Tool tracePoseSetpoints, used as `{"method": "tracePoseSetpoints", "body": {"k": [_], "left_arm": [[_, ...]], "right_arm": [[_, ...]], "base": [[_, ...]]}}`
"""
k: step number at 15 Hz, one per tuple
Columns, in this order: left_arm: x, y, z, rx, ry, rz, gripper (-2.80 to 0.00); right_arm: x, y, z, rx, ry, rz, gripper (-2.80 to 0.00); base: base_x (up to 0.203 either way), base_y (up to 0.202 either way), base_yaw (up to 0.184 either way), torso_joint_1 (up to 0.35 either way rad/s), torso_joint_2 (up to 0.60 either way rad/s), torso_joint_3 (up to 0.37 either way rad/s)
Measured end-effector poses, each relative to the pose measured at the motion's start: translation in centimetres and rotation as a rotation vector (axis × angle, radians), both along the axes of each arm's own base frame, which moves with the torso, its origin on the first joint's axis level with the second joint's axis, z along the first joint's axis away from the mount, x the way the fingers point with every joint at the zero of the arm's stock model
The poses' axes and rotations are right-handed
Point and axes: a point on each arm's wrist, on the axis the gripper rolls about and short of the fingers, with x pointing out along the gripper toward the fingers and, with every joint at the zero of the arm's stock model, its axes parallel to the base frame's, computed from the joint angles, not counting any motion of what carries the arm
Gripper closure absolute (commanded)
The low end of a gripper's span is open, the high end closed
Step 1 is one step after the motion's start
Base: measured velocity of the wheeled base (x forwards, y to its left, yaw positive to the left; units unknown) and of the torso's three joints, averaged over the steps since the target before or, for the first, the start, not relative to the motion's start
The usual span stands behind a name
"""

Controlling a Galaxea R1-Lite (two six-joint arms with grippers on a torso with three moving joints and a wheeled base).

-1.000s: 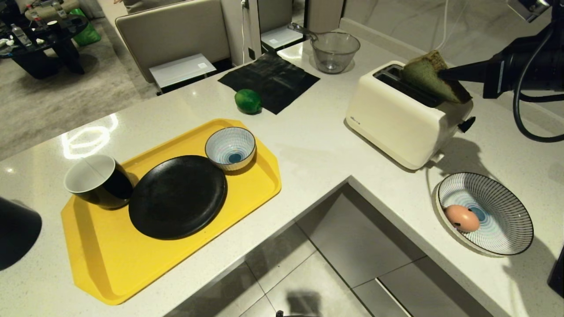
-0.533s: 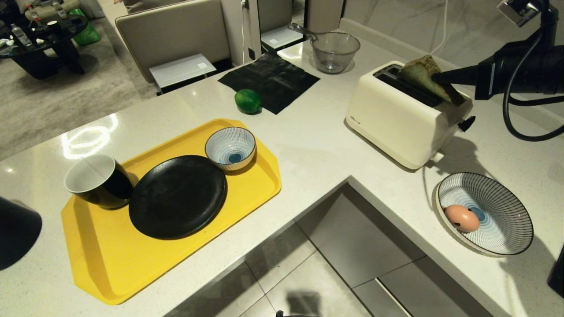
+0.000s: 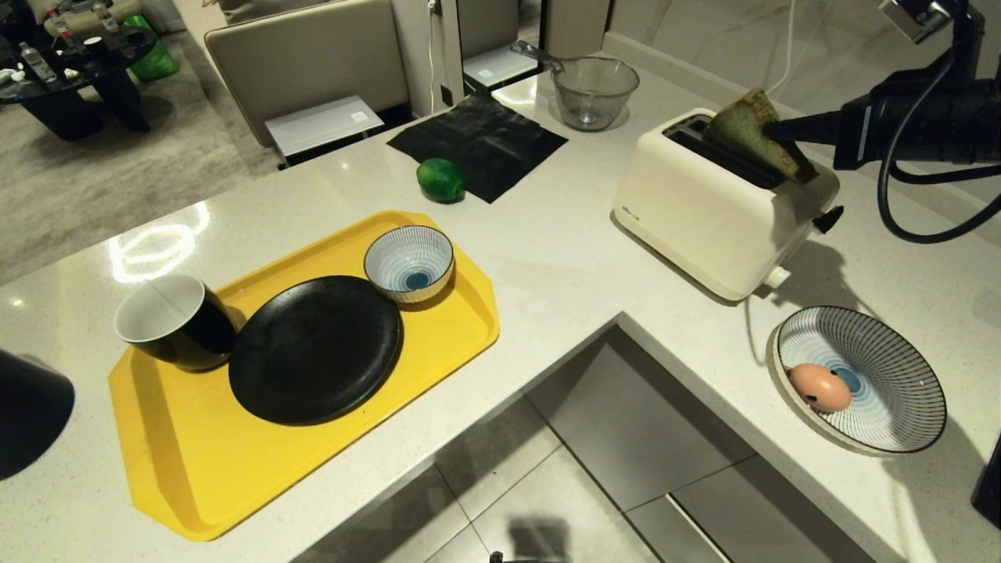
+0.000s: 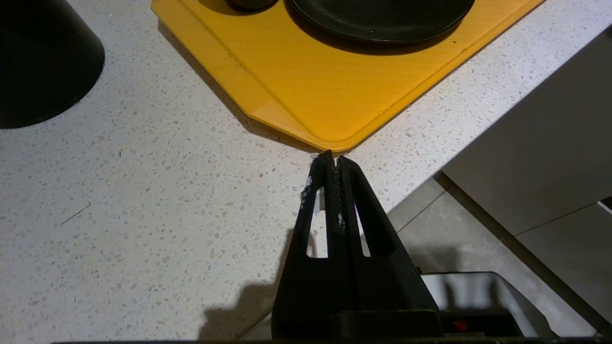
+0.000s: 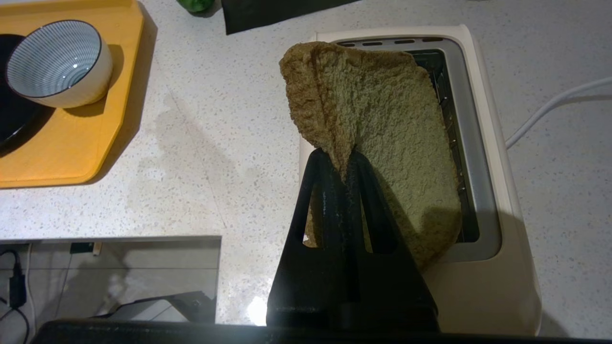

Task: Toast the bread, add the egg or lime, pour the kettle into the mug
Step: Put the bread slices in the toaster

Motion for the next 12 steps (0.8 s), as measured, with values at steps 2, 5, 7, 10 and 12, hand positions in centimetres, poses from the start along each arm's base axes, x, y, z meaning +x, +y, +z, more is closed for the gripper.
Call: {"method": "tracePoseSetpoints", "body": {"k": [2,5,7,10,12], "left_arm": [[0.0,0.0,0.0,0.0,0.0,0.0,0.0],[0.0,0.0,0.0,0.0,0.0,0.0,0.0],[0.0,0.0,0.0,0.0,0.0,0.0,0.0],[0.0,0.0,0.0,0.0,0.0,0.0,0.0],[0.0,0.0,0.0,0.0,0.0,0.0,0.0]], "right_arm": [[0.0,0.0,0.0,0.002,-0.002,-0.001,0.0],[-0.5,0.0,0.2,0.006,-0.005,-0.001,0.0],[-1.4,0.0,0.7,0.007,-0.018,0.001,0.0],[-3.0,0.1,1.8,0.021,-0.042,0.007,0.0],[-3.8,0.1,2.3,0.023,-0.059,0.011,0.0]], "base": [[0.0,0.0,0.0,0.0,0.0,0.0],[0.0,0.0,0.0,0.0,0.0,0.0],[0.0,0.0,0.0,0.0,0.0,0.0],[0.0,0.0,0.0,0.0,0.0,0.0],[0.0,0.0,0.0,0.0,0.0,0.0]]}}
